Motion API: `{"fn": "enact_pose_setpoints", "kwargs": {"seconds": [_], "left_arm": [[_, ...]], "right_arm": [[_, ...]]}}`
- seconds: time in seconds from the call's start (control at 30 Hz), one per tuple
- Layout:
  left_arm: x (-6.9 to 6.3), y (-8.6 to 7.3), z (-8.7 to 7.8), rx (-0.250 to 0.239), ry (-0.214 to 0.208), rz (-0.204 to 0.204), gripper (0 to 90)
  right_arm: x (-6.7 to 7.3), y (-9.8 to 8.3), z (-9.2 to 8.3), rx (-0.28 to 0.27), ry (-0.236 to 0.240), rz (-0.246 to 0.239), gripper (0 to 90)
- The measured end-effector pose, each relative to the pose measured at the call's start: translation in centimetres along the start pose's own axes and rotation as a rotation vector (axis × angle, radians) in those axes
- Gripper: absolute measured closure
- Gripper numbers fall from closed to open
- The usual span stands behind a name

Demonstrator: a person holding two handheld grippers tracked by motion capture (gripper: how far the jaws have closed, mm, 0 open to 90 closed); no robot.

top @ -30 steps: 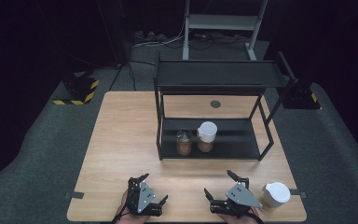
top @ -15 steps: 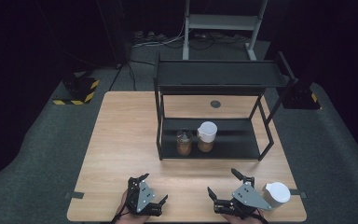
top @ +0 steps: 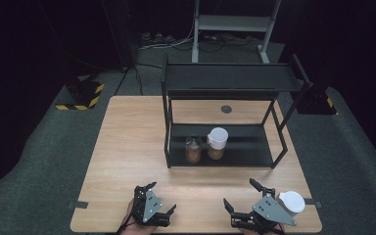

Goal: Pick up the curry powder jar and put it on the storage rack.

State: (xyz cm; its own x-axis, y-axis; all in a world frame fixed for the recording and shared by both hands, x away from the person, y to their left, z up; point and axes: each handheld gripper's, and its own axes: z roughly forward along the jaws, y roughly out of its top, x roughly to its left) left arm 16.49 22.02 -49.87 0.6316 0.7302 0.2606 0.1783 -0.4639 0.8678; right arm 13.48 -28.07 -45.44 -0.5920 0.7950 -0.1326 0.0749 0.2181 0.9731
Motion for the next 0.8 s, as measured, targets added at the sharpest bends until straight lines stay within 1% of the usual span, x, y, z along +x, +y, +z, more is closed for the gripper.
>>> {"fn": "enact_pose_setpoints", "kwargs": {"seconds": [0.07,0.3,0.43,0.63,0.8], "left_arm": [[0.0,0.0,0.0,-0.001,-0.001,0.001,0.6],[0.1,0.0,0.0,-0.001,-0.005,0.0,0.6],[0.2,-0.1,-0.1,-0.004,-0.007,-0.002,0.6],[0.3,-0.1,-0.1,-0.007,-0.011,-0.013,0.6],[0.3,-0.2,-0.1,-0.008,-0.011,-0.015,0.6]], "right_arm": [[-0.2,0.0,-0.3,0.0,-0.003,0.011,0.0],[-0.6,0.1,-1.4,-0.003,-0.029,0.021,0.0],[-1.0,0.1,-2.1,-0.011,-0.05,0.026,0.0],[-1.5,-0.1,-3.1,-0.005,-0.085,0.032,0.0],[-2.2,-0.4,-4.4,-0.008,-0.125,0.049,0.0]]}}
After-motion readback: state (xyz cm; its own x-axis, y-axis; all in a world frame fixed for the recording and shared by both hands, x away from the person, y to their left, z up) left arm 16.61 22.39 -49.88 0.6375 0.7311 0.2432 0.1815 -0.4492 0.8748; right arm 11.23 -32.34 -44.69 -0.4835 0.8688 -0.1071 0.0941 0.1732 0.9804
